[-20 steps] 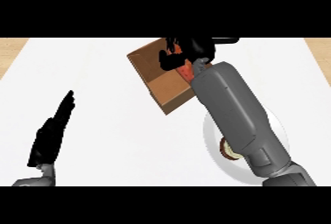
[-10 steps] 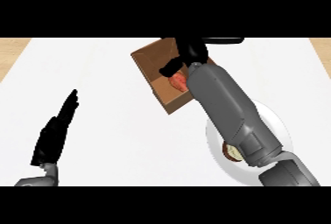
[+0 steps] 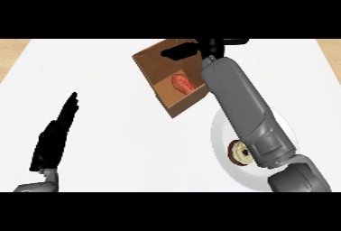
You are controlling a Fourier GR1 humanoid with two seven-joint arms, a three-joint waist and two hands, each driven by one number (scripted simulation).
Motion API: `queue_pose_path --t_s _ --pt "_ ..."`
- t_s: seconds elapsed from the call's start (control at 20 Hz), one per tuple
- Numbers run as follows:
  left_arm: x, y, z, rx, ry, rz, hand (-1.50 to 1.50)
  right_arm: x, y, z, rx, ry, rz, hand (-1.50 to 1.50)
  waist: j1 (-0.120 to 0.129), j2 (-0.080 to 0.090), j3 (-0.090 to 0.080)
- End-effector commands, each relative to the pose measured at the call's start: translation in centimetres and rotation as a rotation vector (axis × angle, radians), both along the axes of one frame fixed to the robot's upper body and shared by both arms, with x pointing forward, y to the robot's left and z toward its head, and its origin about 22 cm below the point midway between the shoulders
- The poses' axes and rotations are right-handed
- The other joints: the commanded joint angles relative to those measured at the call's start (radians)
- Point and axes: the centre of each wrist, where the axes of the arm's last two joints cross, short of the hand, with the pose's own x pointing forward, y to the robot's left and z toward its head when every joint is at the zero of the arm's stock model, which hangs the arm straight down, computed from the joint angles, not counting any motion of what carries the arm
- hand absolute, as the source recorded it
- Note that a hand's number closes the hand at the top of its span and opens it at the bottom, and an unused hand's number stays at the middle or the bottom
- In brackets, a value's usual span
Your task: Pick the sweet potato from the plate and place it in the cardboard box
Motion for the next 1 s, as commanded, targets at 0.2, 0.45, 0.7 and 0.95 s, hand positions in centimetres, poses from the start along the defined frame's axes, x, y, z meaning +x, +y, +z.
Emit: queue_pose_path --t_s 0.2,0.45,0.7,0.95 --pt "-0.8 0.8 -0.4 -0.011 0.006 0.022 0.00 1.2 -7.7 0.1 0.263 -0.105 -0.149 -1.50 -0.026 -0.006 0.000" --pt "-0.4 0.1 -0.7 0.013 0.017 0.034 0.00 1.5 -15.5 2.4 0.317 -0.107 -0.256 -1.50 -0.043 -0.011 0.000" --pt "-1.0 1.0 -1.0 0.003 0.010 0.052 0.00 -1.5 -24.1 -1.6 0.336 -0.149 -0.262 -1.50 -0.045 -0.011 0.000" --pt "-1.7 1.3 0.6 0.016 0.011 0.048 0.00 -3.9 -29.9 0.2 0.283 -0.124 -0.201 -1.50 -0.049 -0.018 0.000"
